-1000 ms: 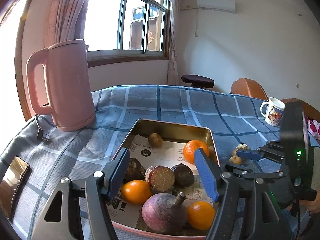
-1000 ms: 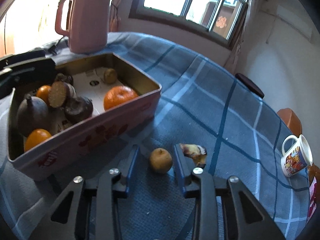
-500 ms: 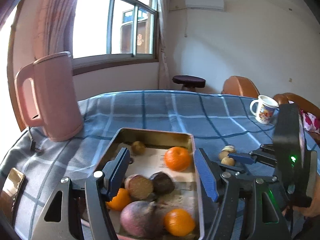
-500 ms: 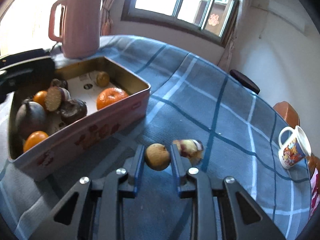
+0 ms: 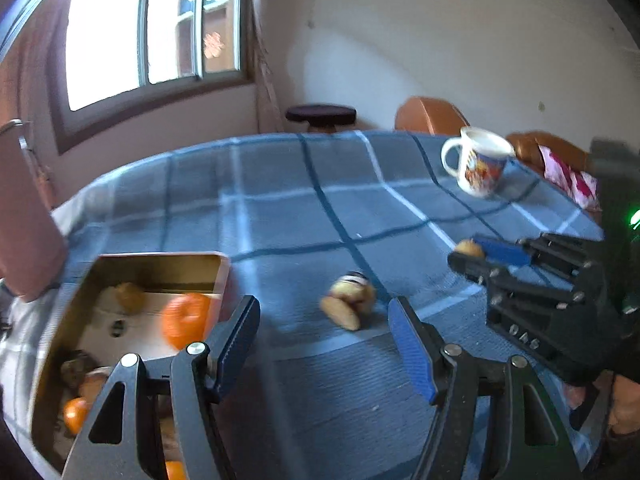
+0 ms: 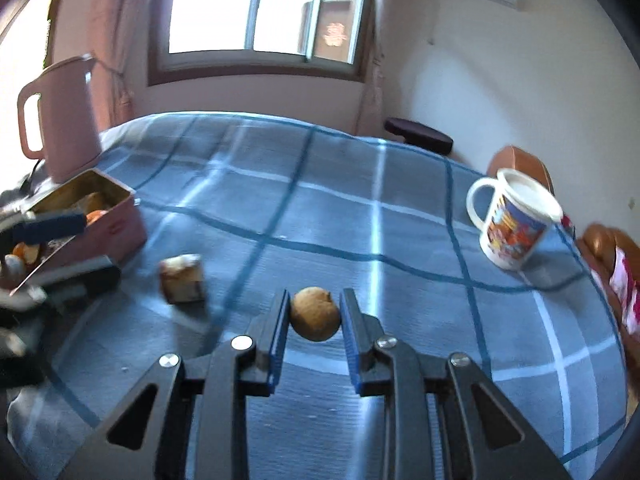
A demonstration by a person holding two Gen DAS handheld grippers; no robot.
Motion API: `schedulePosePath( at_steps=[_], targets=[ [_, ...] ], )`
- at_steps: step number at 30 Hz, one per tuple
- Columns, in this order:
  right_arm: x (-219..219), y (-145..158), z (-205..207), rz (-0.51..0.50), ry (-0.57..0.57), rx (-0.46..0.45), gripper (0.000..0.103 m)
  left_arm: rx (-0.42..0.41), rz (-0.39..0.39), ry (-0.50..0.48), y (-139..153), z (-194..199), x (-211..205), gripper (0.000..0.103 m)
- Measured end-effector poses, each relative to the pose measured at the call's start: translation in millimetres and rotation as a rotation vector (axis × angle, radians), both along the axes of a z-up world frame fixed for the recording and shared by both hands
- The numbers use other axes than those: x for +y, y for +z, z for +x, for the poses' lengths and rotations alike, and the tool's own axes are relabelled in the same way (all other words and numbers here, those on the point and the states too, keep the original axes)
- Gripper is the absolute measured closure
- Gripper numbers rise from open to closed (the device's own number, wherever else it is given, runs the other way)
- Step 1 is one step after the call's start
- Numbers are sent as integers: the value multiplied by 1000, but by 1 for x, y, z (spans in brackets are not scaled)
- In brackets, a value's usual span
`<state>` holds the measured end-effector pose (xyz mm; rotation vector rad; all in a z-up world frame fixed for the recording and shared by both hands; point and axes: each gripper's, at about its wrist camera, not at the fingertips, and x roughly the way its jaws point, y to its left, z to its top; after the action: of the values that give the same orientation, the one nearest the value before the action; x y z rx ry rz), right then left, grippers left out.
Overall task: Organize fruits
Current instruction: 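Close the left tool on the second sliced fruit piece, then lift the brown fruit and fruit slice with both tools and carry them toward the tin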
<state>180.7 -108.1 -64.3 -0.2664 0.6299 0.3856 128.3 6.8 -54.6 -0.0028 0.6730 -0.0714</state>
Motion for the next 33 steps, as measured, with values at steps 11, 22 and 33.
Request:
schedulePosePath(
  at_steps=[11,22,33],
  targets=[
    [-11,2,6,31,-16,6,75,120,-8,-29,-23,49,-19,35],
    [-12,0,8,40,-7,19,75,196,-20,-46,-33,65,-20,54],
    [-15,3,4,66,7,5,75,151,-39,-52,-27,54,-18,59]
  ],
)
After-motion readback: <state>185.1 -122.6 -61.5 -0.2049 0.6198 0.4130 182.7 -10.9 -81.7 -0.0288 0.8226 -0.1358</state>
